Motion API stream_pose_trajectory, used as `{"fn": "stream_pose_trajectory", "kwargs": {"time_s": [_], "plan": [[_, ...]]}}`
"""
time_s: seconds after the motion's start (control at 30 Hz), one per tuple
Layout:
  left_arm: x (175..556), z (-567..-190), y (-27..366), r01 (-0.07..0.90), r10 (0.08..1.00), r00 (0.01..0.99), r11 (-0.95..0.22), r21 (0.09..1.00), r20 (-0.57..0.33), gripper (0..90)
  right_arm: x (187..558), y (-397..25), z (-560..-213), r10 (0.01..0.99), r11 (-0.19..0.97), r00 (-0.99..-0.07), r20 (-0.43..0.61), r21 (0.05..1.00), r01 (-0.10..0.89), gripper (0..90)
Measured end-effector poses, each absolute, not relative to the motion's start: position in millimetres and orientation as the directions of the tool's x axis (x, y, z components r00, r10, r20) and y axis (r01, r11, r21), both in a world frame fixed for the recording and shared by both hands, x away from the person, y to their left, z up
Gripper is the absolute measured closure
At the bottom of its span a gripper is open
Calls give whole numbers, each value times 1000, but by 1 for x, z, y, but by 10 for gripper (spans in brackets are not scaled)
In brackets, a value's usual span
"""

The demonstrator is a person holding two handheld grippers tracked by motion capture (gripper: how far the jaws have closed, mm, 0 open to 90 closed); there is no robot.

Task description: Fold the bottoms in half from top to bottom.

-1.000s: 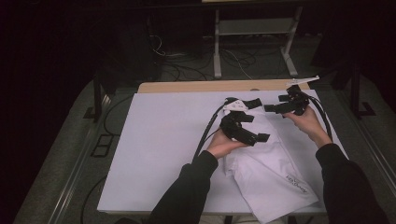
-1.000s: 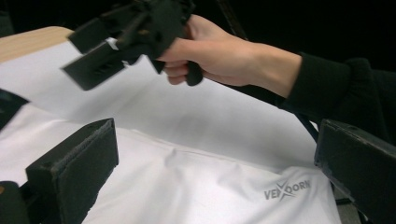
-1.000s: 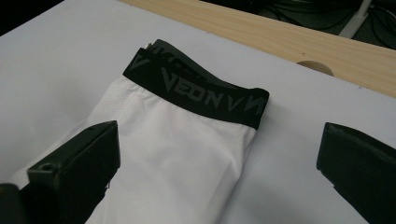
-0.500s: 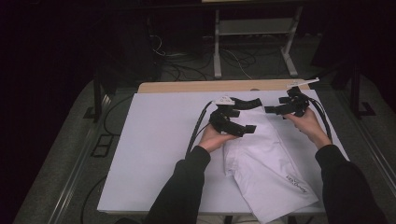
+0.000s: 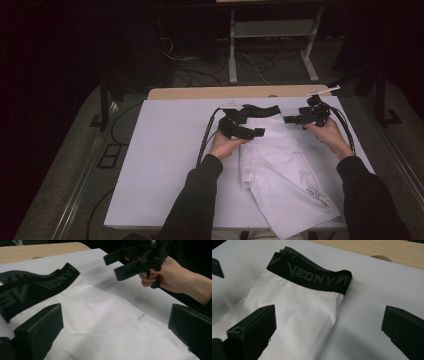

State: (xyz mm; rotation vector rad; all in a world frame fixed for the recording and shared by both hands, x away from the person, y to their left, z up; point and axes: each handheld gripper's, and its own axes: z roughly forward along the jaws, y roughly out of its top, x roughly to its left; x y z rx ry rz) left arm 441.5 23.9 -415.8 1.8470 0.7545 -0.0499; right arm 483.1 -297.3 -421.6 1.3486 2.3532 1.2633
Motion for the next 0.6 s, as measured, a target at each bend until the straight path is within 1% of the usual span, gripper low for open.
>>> {"fn": "stream_pose_trajectory", "kwargs": {"time_s": [0.33, 0.6], "plan": [[456, -431, 35, 562, 528, 749, -185, 806, -401, 0, 487, -294, -429, 766, 243, -582, 272, 715, 655, 0], [466, -443, 44, 615, 559, 700, -155, 773, -444, 0, 490, -291, -434, 769, 252, -574, 281, 692, 676, 0]]}}
